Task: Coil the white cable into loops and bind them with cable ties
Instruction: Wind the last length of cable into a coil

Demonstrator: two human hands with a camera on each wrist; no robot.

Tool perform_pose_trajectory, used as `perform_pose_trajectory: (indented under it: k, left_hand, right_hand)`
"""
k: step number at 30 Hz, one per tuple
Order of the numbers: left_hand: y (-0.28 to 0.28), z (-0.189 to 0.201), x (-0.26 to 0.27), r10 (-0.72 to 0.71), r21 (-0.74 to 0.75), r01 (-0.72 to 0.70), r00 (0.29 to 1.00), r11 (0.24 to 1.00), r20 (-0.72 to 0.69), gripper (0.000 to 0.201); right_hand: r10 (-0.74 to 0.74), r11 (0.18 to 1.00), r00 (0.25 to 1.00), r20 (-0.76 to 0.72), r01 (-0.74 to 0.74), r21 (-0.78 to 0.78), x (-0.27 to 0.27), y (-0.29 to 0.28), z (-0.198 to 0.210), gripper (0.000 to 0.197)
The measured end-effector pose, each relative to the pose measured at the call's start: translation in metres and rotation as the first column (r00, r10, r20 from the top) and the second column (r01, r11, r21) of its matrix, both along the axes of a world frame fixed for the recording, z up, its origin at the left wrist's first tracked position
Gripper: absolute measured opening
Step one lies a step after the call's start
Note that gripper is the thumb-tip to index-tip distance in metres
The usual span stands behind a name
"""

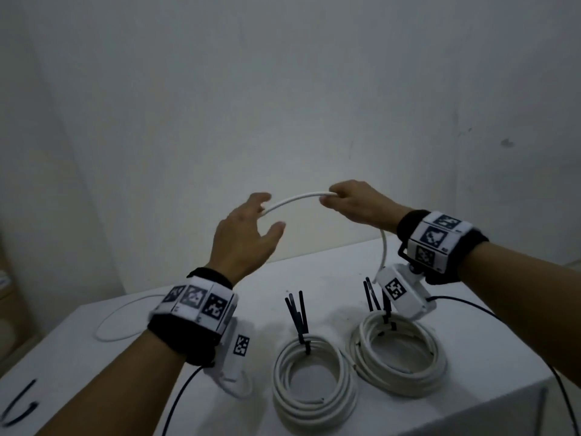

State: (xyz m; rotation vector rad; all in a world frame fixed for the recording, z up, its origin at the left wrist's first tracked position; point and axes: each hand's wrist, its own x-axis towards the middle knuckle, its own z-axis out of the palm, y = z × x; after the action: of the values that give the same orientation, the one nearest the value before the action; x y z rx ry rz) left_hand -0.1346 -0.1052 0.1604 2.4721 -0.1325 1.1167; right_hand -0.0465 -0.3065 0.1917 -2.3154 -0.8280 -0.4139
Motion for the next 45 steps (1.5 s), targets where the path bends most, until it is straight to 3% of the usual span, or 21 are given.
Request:
perform_pose_trajectory:
  k: [1, 4, 7, 9, 12, 15, 17, 19, 21, 24, 27, 28, 29, 30, 31, 33, 35, 37, 40, 43, 45]
  left_hand:
    - [-0.004, 0.006, -0.001, -0.024, -0.054, 0.025, 1.000, 0.998, 0.020, 0.023]
    - [0.003, 0.017, 0.000, -0.093, -0.320, 0.116, 0.992, 0.940, 0.085, 0.035]
    - [0.021, 0.020, -0.003, -0.121, -0.595, 0.127, 0.991, 0.793, 0.051, 0.039]
    - [0.024, 0.016, -0.008, -0.166, -0.716, 0.113, 0.986, 0.689, -0.004, 0.040]
    - [0.012, 0.000, -0.017, -0.298, -0.789, 0.183, 0.955, 0.586, 0.000, 0.038]
    - [-0.011, -0.017, -0.023, -0.448, -0.804, 0.269, 0.894, 0.530, 0.004, 0.032]
    - [-0.022, -0.024, -0.027, -0.467, -0.791, 0.279, 0.884, 0.545, -0.010, 0.037]
    - [-0.026, -0.027, -0.029, -0.352, -0.767, 0.269, 0.934, 0.583, 0.061, 0.044]
    - [-0.019, -0.024, -0.031, -0.154, -0.806, 0.202, 0.978, 0.557, 0.139, 0.042]
    - [0.002, -0.023, -0.029, -0.050, -0.867, 0.106, 0.994, 0.487, 0.093, 0.048]
    - [0.019, -0.031, -0.029, -0.055, -0.767, 0.046, 0.998, 0.640, 0.014, 0.052]
    - [0.022, -0.034, -0.029, -0.054, -0.734, 0.031, 0.999, 0.678, -0.008, 0.052]
    - [0.024, -0.037, -0.029, -0.055, -0.720, 0.022, 0.998, 0.694, -0.023, 0.052]
    - [0.025, -0.038, -0.029, -0.061, -0.723, 0.019, 0.998, 0.690, -0.032, 0.050]
    - [0.025, -0.038, -0.030, -0.070, -0.738, 0.017, 0.997, 0.674, -0.042, 0.049]
    - [0.023, -0.035, -0.032, -0.099, -0.774, 0.016, 0.993, 0.633, -0.061, 0.046]
    - [0.021, -0.033, -0.034, -0.133, -0.809, 0.031, 0.989, 0.587, -0.059, 0.045]
    - [0.022, -0.031, -0.035, -0.153, -0.841, 0.039, 0.987, 0.540, -0.053, 0.044]
    - [0.029, -0.031, -0.035, -0.236, -0.892, 0.091, 0.972, 0.443, -0.018, 0.044]
    - [0.025, -0.034, -0.037, -0.400, -0.950, 0.183, 0.914, 0.255, 0.069, 0.041]
    - [0.018, -0.037, -0.037, -0.422, -0.956, 0.203, 0.901, 0.213, 0.097, 0.037]
  right_hand:
    - [0.023, 1.000, 1.000, 0.017, -0.024, 0.011, -0.003, 0.004, 0.008, 0.036]
    - [0.057, 0.996, 0.998, 0.015, -0.057, 0.063, -0.005, -0.004, 0.021, 0.034]
    - [0.185, 0.947, 0.954, -0.234, -0.109, 0.303, 0.001, -0.022, 0.013, 0.038]
    - [0.350, 0.819, 0.844, -0.406, -0.066, 0.570, 0.002, -0.024, 0.002, 0.040]
    - [0.497, 0.492, 0.750, -0.437, 0.172, 0.853, -0.018, 0.002, -0.013, 0.042]
    - [0.420, 0.246, 0.771, -0.479, 0.411, 0.878, -0.048, 0.045, -0.028, 0.042]
    - [0.476, 0.195, 0.693, -0.542, 0.518, 0.833, -0.064, 0.070, -0.036, 0.042]
    - [0.493, 0.307, 0.632, -0.598, 0.516, 0.800, -0.072, 0.083, -0.046, 0.041]
    - [0.428, 0.537, 0.638, -0.640, 0.390, 0.748, -0.078, 0.087, -0.057, 0.036]
    - [0.330, 0.735, 0.790, -0.516, 0.127, 0.666, -0.079, 0.080, -0.072, 0.030]
    - [0.044, 0.823, 0.998, -0.037, -0.016, 0.567, -0.068, 0.061, -0.069, 0.058]
    - [-0.080, 0.868, 0.968, 0.239, -0.050, 0.494, -0.066, 0.055, -0.065, 0.056]
    - [-0.147, 0.915, 0.855, 0.498, -0.073, 0.396, -0.066, 0.052, -0.060, 0.049]
    - [-0.108, 0.960, 0.735, 0.669, -0.099, 0.263, -0.067, 0.051, -0.058, 0.041]
    - [0.043, 0.989, 0.690, 0.723, -0.133, 0.068, -0.072, 0.053, -0.058, 0.038]
    - [0.302, 0.939, 0.797, 0.523, -0.155, -0.306, -0.084, 0.061, -0.067, 0.043]
    - [0.316, 0.870, 0.878, 0.358, -0.118, -0.479, -0.085, 0.068, -0.085, 0.035]
    - [0.306, 0.904, 0.878, 0.367, -0.147, -0.402, -0.079, 0.073, -0.101, 0.030]
    - [0.237, 0.972, 0.877, 0.417, -0.215, -0.100, -0.077, 0.079, -0.114, 0.032]
    - [0.167, 0.975, 0.949, 0.265, -0.199, 0.095, -0.080, 0.092, -0.114, 0.036]
    - [0.165, 0.972, 0.967, 0.194, -0.194, 0.137, -0.086, 0.105, -0.112, 0.033]
